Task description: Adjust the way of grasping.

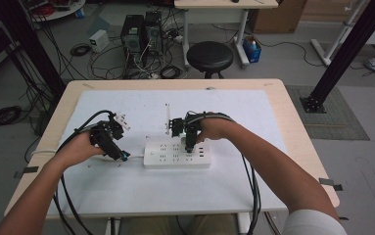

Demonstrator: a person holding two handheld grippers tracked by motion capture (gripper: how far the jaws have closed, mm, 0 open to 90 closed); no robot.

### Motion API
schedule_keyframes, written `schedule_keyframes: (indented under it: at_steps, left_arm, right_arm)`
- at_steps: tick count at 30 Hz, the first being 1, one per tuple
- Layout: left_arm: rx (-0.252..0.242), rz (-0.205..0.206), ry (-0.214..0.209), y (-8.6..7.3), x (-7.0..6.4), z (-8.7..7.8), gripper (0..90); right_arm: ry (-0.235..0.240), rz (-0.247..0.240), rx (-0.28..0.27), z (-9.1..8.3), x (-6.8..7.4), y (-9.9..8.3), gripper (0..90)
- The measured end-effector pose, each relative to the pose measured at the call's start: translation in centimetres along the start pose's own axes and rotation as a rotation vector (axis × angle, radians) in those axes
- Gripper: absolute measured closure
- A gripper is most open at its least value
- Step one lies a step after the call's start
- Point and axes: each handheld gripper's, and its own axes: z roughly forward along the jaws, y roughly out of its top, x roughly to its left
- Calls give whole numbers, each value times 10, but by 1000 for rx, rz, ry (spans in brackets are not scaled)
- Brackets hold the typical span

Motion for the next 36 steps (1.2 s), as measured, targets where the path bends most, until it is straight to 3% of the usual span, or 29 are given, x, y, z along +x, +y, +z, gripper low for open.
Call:
schedule_keyframes:
  at_steps: [3, 5, 6, 7, 8, 9, 14, 20, 25, 27, 29, 32, 36]
  left_arm:
    - [-1, -1, 1, 1, 0, 0, 214]
    - [-15, -3, 5, 1, -2, 0, 215]
    - [-11, 11, 7, 1, -1, -1, 215]
    - [-13, 10, 8, 1, -1, -1, 215]
    - [-34, -11, 10, 1, -3, -1, 215]
    - [-21, 5, 12, 1, -2, -3, 215]
    - [-25, -2, 20, -1, -1, -6, 215]
    - [-27, -4, 20, 0, -4, -6, 215]
    - [-38, -13, 18, -1, -5, -6, 214]
    - [-34, -7, 18, -3, -5, -7, 215]
    - [-28, -11, 17, -4, -4, -6, 215]
    - [-31, -11, 19, -4, -2, -7, 215]
    - [-43, -22, 24, -5, -3, -8, 215]
  right_arm:
    - [-7, 2, 12, 0, 2, 2, 626]
    - [-44, -37, 21, 1, 7, 3, 625]
    - [-85, -64, 36, 1, 14, 5, 625]
    - [-98, -58, 39, 2, 17, 5, 625]
    - [-88, -57, 34, 2, 15, 4, 625]
    - [-80, -58, 37, 2, 14, 4, 625]
    - [-52, -57, 27, 4, 8, 4, 626]
    - [-3, -23, 19, 5, 0, 3, 625]
    - [-3, -29, 1, 6, 0, 1, 624]
    - [3, 8, -39, 8, 1, -4, 622]
    - [-8, 2, -65, 9, 2, -7, 619]
    - [-18, -17, -56, 10, 4, -5, 618]
    - [-1, -22, -79, 9, 2, -9, 615]
